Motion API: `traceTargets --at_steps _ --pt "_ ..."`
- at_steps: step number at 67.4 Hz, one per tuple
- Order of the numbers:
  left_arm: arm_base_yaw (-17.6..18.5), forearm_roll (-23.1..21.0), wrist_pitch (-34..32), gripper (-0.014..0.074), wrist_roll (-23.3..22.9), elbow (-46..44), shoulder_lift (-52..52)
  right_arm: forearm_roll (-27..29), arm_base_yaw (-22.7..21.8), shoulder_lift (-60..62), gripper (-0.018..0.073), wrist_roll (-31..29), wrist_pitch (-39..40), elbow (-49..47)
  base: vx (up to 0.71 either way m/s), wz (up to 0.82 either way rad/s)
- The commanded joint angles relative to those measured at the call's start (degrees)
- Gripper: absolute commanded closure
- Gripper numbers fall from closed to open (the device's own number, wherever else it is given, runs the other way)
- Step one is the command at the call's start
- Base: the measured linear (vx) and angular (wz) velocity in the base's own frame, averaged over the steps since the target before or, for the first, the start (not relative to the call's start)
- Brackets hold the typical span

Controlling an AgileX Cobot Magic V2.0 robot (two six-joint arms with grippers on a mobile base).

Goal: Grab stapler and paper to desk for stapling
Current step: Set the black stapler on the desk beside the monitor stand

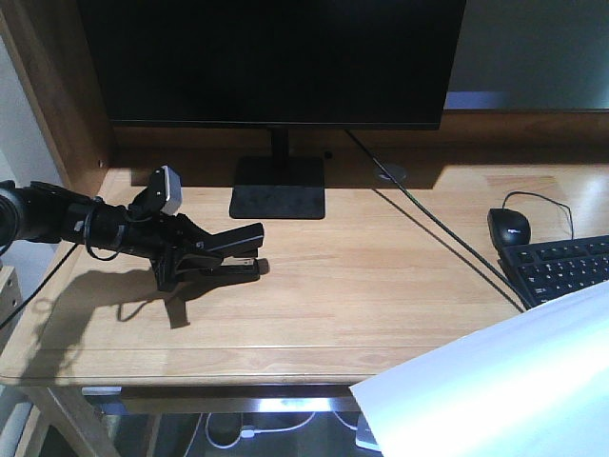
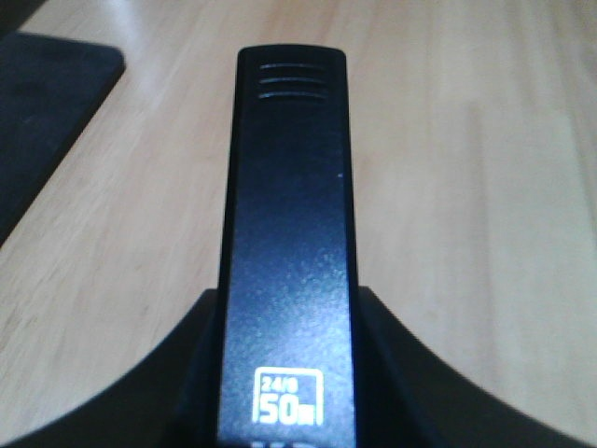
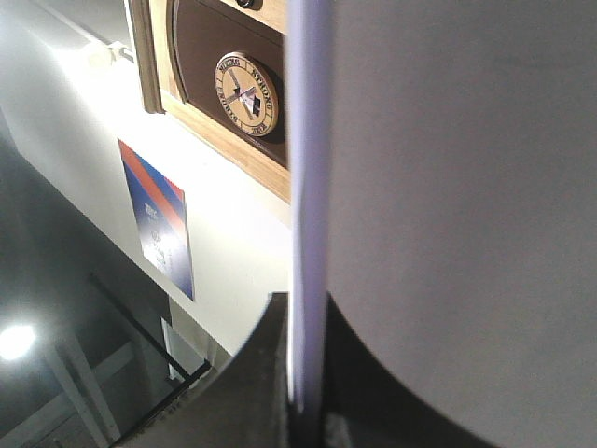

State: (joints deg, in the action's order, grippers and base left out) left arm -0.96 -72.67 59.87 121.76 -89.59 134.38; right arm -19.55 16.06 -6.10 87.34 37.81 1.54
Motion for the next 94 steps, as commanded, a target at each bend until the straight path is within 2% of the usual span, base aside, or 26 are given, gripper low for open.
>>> traceTargets --at_steps 1,17,31,52,70,84,94 --pt "-0.22 -6.22 2.77 0.0603 1.18 -3.11 -2.73 0.64 -0.07 -0.59 0.0561 -0.30 3.47 0.18 0.00 0.00" --pt "-0.22 -6.30 1.62 0.0582 1.18 -4.16 -1.81 0.64 -0.07 -0.59 0.0561 -0.30 3.47 0.18 0.00 0.00" --pt "-0.02 -5.37 0.46 0.0512 1.13 -4.16 -1.81 0.64 -0.07 -0.59 0.0561 -0.30 3.47 0.18 0.00 0.00" --pt "1.41 -0.83 -2.28 0.0353 0.60 -4.16 -1.81 0.64 -0.07 -0.59 0.0561 -0.30 3.47 0.18 0.00 0.00" --pt "1.35 -0.83 -4.03 0.0216 -4.39 -4.16 -2.92 0.64 -0.07 -0.59 0.0561 -0.30 3.47 0.18 0.00 0.00" --pt "1.35 -1.01 -3.02 0.0202 -5.32 -4.35 -6.80 0.64 -0.07 -0.59 0.0561 -0.30 3.37 0.18 0.00 0.00" --pt "1.49 -1.99 -1.34 0.0230 -5.38 -4.35 -8.44 0.64 -0.07 -0.59 0.0561 -0.30 3.37 0.18 0.00 0.00"
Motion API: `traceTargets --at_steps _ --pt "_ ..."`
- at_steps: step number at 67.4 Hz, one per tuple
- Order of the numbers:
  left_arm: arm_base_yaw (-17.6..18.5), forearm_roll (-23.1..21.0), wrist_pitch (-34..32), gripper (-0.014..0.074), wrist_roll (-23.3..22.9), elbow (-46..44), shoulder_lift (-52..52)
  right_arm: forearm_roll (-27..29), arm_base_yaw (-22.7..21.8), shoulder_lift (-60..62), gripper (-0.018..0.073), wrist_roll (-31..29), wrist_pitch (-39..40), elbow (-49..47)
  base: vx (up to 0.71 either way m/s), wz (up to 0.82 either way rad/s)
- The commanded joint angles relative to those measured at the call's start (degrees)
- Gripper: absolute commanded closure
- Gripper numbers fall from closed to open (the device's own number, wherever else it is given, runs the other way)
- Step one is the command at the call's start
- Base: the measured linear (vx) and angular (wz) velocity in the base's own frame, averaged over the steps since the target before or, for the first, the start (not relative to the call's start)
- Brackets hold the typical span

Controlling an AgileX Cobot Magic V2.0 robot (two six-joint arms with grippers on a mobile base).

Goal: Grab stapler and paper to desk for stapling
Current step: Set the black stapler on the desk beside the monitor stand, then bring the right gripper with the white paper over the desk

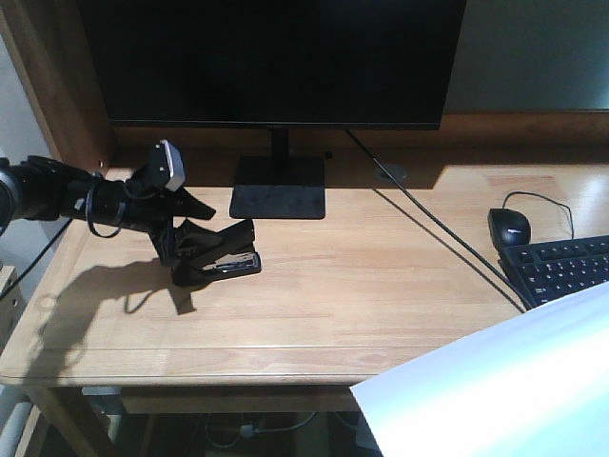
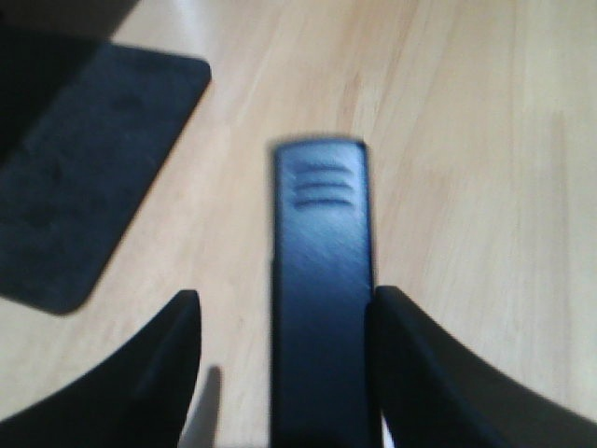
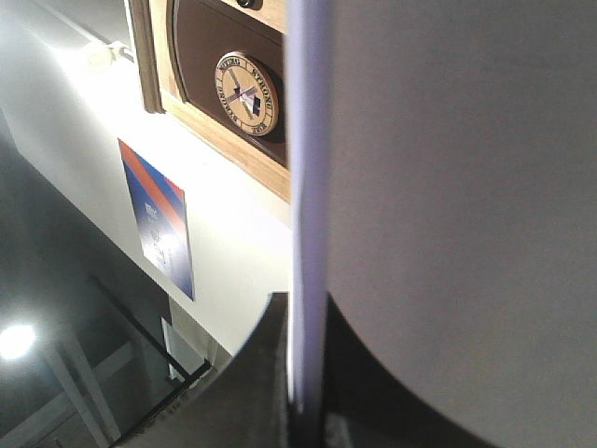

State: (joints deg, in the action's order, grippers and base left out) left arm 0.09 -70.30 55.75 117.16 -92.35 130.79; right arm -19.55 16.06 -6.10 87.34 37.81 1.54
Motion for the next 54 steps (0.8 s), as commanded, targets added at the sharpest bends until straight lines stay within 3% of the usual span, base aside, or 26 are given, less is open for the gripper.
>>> traceTargets --at_steps 1,12,30,54 --pt "0.51 -4.46 2.97 0.0232 -0.78 -1.59 -4.92 0.64 -0.07 -0.59 0.0561 -0.30 3.37 0.18 0.00 0.00" --pt "0.99 -4.17 3.54 0.0345 -0.78 -1.59 -4.99 0.64 -0.07 -0.59 0.0561 -0.30 3.37 0.18 0.00 0.00" --pt "2.28 -4.27 2.10 0.0604 -0.73 -1.59 -4.99 0.64 -0.07 -0.59 0.0561 -0.30 3.45 0.18 0.00 0.00" --pt "2.28 -4.27 2.10 0.0604 -0.73 -1.59 -4.99 0.64 -0.07 -0.59 0.0561 -0.30 3.37 0.18 0.00 0.00"
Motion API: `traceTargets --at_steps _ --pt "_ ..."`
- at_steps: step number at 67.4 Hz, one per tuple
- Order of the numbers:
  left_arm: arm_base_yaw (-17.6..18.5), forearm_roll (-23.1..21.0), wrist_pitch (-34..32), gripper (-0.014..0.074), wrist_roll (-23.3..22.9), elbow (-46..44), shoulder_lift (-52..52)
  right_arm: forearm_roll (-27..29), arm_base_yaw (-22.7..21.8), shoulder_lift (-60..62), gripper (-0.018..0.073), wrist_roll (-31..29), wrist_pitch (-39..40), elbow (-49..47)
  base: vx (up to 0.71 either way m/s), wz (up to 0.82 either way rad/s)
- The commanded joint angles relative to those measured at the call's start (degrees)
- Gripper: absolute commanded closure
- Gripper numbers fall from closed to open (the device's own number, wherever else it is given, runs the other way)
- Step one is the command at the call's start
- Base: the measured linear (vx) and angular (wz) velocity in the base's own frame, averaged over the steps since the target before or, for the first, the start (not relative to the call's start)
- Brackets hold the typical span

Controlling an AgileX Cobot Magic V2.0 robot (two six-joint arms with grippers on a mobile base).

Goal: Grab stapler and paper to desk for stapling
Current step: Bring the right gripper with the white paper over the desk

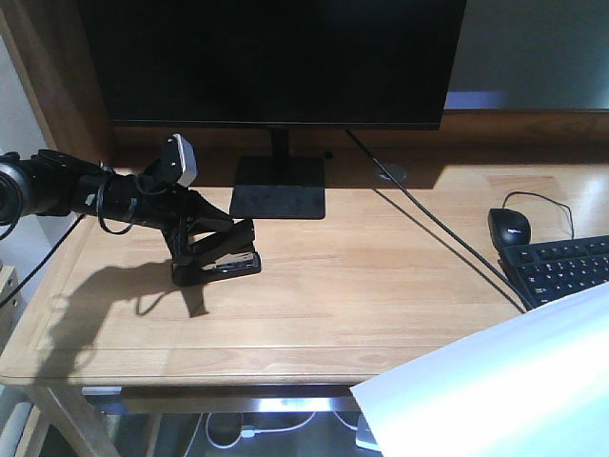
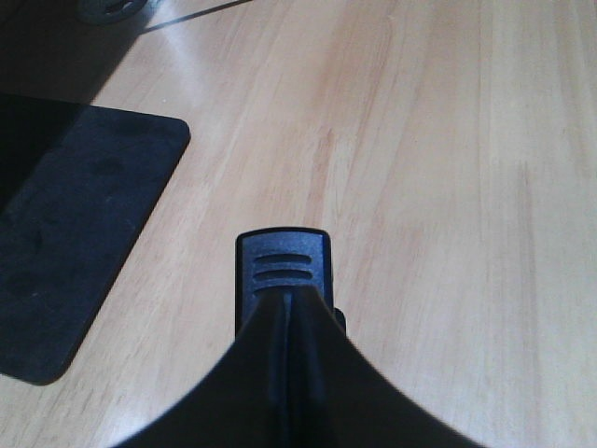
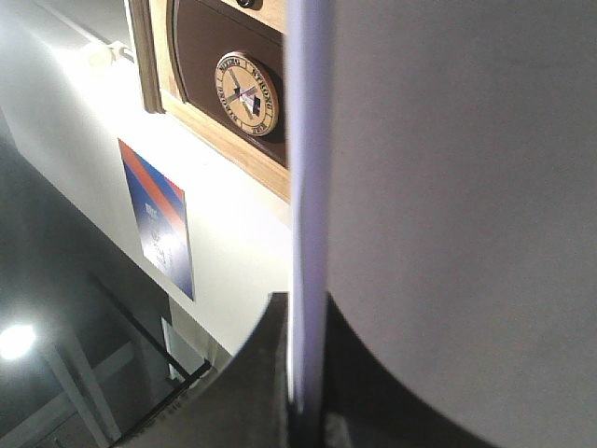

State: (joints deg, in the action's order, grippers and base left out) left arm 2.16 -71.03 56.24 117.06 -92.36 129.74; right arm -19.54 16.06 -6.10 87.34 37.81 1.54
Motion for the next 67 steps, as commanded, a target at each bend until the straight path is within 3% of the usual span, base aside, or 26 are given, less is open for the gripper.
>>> traceTargets --at_steps 1,35,42,47,55,67 --pt "0.20 -3.55 1.61 0.0604 -0.62 -1.59 -3.94 0.63 -0.07 -0.59 0.0561 -0.30 3.37 0.18 0.00 0.00" --pt "0.20 -3.55 1.61 0.0604 -0.62 -1.59 -3.94 0.81 -0.07 -0.59 0.0561 -0.22 3.49 0.18 0.00 0.00" --pt "0.20 -3.55 1.61 0.0604 -0.62 -1.59 -3.94 -0.71 -0.07 -0.78 0.0561 -2.41 3.38 -0.08 0.00 0.00" --pt "0.20 -3.55 1.61 0.0604 -0.62 -1.59 -3.94 -5.46 -0.07 -0.78 0.0561 -4.29 2.75 -0.65 0.00 0.00" --pt "0.20 -3.55 1.55 0.0604 -0.62 -1.59 -3.94 -20.61 -0.07 -0.78 0.0561 -2.15 0.11 -2.64 0.00 0.00" --pt "0.20 -3.55 1.55 0.0604 -0.62 -1.59 -3.94 -41.58 -0.07 -0.78 0.0561 9.51 -5.25 -5.91 0.00 0.00"
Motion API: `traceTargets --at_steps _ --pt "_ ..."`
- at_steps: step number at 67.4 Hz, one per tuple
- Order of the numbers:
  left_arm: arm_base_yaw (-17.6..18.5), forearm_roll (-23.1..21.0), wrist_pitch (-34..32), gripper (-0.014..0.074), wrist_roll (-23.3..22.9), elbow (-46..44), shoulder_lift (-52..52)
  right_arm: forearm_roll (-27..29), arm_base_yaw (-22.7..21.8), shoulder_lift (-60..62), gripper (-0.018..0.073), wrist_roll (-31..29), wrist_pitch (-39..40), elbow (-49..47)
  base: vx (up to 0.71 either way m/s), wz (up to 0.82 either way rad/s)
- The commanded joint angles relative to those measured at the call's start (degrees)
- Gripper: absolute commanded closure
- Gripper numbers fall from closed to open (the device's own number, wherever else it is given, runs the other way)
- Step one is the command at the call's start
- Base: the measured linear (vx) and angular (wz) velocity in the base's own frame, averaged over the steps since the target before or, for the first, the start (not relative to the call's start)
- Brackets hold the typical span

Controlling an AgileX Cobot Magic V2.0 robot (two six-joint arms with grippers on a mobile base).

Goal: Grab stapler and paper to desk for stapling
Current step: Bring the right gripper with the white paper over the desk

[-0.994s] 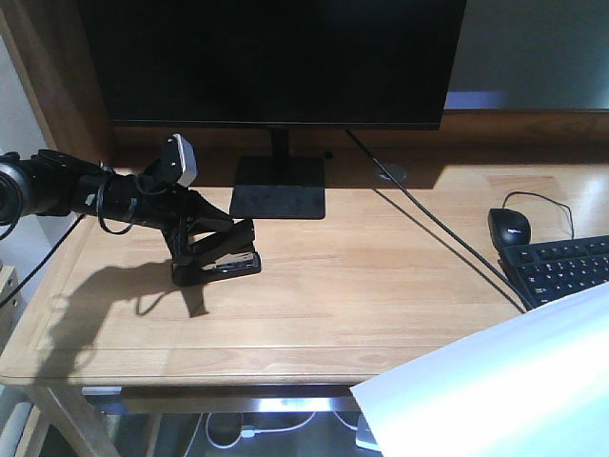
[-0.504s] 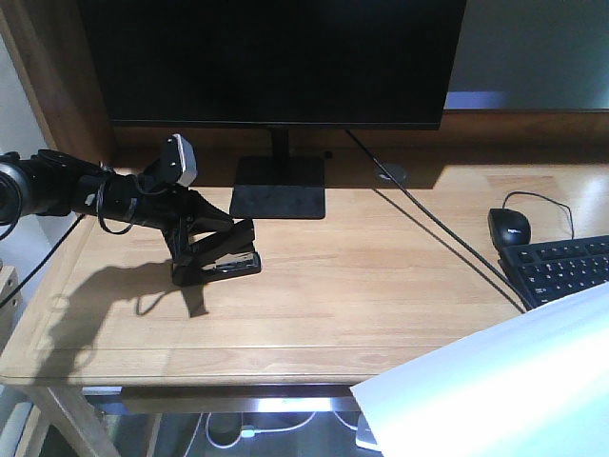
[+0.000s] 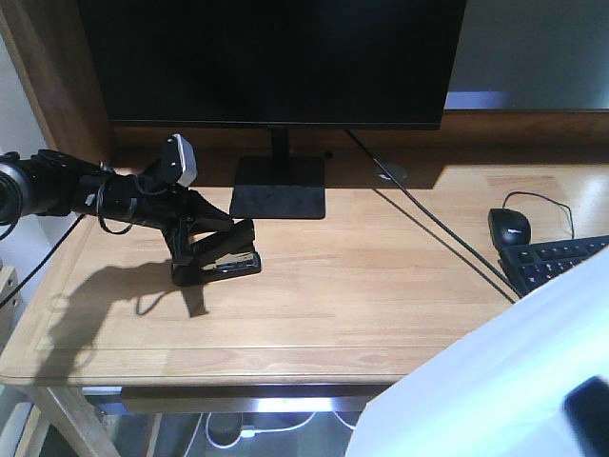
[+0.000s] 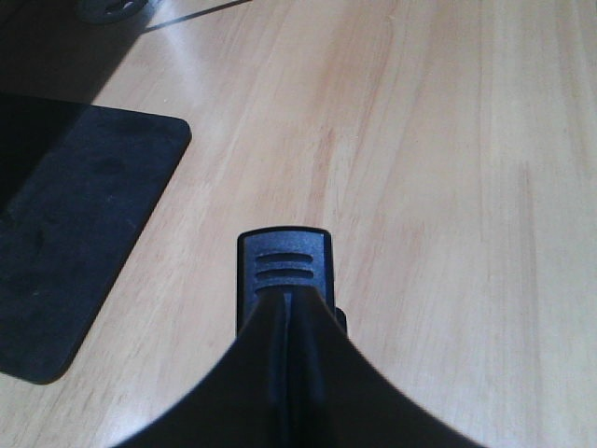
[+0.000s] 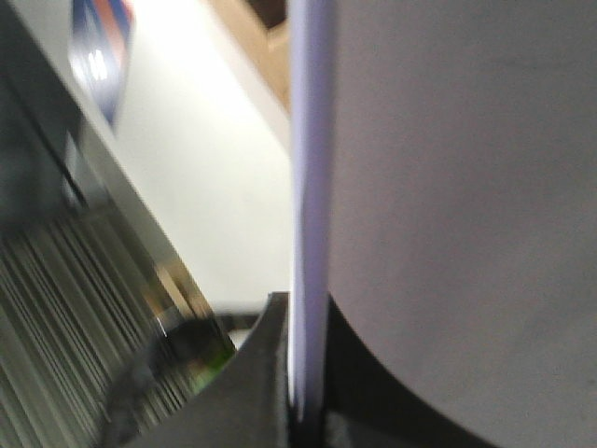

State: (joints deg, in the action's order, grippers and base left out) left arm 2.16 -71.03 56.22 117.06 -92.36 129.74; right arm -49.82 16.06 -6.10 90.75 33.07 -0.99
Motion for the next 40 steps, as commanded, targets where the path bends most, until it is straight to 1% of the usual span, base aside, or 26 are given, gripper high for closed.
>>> traceTargets --at_steps 1,6,11,19,23,31,40 --pt "0.20 -3.55 1.57 0.0604 -0.62 -1.59 -3.94 -13.92 -0.07 -0.84 0.0561 7.16 -0.76 -3.60 0.00 0.00" --pt "0.20 -3.55 1.57 0.0604 -0.62 -1.59 -3.94 -20.94 -0.07 -1.71 0.0561 12.10 -1.04 -4.73 0.00 0.00" --pt "0.20 -3.55 1.57 0.0604 -0.62 -1.59 -3.94 -27.81 -0.07 -3.66 0.0561 15.28 -0.66 -5.22 0.00 0.00" --pt "0.20 -3.55 1.57 0.0604 -0.62 -1.59 -3.94 -33.68 -0.07 -7.81 0.0561 15.93 0.26 -5.22 0.00 0.00" --pt "0.20 -3.55 1.57 0.0604 -0.62 -1.59 -3.94 -35.72 -0.07 -10.14 0.0561 15.10 0.99 -5.35 0.00 0.00" --pt "0.20 -3.55 1.57 0.0604 -0.62 -1.59 -3.94 -37.67 -0.07 -15.92 0.0561 11.67 2.88 -5.78 0.00 0.00" --pt "0.20 -3.55 1.57 0.0604 -0.62 -1.59 -3.94 -36.85 -0.07 -23.61 0.0561 7.07 7.35 -7.48 0.00 0.00"
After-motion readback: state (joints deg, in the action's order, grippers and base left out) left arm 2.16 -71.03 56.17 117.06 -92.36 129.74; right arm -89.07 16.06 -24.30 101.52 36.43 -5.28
